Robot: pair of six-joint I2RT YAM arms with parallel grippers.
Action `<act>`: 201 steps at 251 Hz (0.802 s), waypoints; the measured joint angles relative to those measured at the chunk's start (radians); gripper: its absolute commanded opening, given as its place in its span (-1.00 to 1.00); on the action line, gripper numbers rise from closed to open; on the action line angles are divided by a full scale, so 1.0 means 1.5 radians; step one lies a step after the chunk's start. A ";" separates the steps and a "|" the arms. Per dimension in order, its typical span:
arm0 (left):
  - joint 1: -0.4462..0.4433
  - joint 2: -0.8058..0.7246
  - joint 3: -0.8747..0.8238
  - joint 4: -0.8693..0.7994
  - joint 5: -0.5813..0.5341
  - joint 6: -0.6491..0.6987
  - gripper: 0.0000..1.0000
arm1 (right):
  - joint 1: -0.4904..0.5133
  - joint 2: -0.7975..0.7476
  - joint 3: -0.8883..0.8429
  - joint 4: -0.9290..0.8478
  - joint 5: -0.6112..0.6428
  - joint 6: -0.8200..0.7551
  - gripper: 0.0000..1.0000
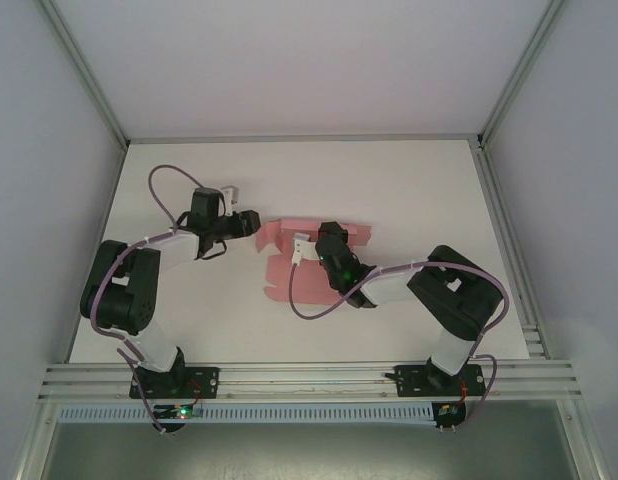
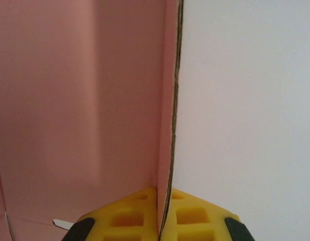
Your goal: Assemble paper box
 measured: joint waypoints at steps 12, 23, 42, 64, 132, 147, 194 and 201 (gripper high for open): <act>-0.015 0.000 -0.006 0.008 0.021 0.017 -0.05 | 0.000 0.000 -0.004 0.005 0.003 0.000 -1.00; -0.027 0.000 -0.013 0.012 0.036 0.034 -0.10 | 0.000 0.000 -0.007 0.009 0.005 0.000 -1.00; -0.044 0.000 -0.023 0.016 0.050 0.051 -0.20 | 0.000 0.000 -0.009 0.013 0.007 0.000 -1.00; -0.053 -0.001 -0.034 0.028 0.054 0.062 -0.20 | 0.000 0.000 -0.013 0.019 0.007 -0.001 -1.00; -0.077 -0.043 -0.097 0.054 0.029 0.064 -0.21 | 0.014 -0.010 -0.033 0.032 0.019 -0.010 -1.00; -0.087 -0.055 -0.107 0.057 0.024 0.064 -0.22 | 0.018 -0.013 -0.035 0.030 0.022 -0.010 -1.00; -0.126 -0.091 -0.119 0.062 0.023 0.081 -0.41 | 0.019 -0.024 -0.039 -0.009 0.022 -0.005 -1.00; -0.131 -0.092 -0.119 0.062 0.027 0.083 -0.42 | 0.019 -0.024 -0.039 -0.013 0.023 -0.004 -1.00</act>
